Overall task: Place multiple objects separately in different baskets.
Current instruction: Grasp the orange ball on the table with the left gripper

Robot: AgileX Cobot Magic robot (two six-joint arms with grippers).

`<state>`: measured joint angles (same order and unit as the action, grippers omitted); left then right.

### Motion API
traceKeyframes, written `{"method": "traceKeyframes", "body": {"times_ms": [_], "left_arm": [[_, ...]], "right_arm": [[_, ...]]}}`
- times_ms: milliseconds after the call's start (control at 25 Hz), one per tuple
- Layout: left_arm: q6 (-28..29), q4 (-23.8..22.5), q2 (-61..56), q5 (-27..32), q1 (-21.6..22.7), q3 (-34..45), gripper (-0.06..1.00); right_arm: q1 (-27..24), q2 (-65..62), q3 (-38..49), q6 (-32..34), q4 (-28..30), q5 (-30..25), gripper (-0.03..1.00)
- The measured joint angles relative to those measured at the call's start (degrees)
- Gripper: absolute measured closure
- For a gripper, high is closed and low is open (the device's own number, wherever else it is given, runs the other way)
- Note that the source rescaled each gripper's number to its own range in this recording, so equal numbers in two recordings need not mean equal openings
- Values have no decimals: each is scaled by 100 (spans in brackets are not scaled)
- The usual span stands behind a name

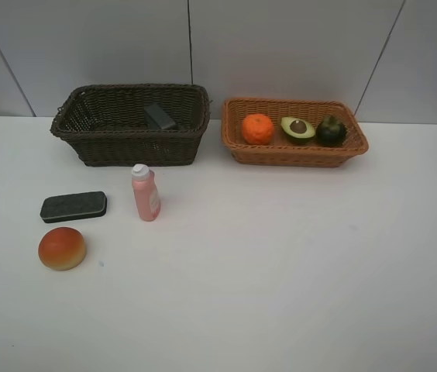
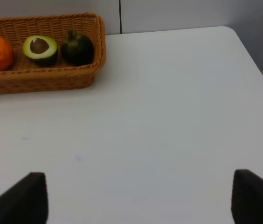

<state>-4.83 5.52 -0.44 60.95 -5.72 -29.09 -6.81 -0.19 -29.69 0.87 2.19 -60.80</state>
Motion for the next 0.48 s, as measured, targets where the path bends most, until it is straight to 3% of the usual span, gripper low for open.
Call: {"method": "traceKeyframes", "body": {"times_ms": [480], "left_arm": [[0,-19,0,0,0,0,10]], "right_arm": [[0,0,0,0,5,0,-2]]}}
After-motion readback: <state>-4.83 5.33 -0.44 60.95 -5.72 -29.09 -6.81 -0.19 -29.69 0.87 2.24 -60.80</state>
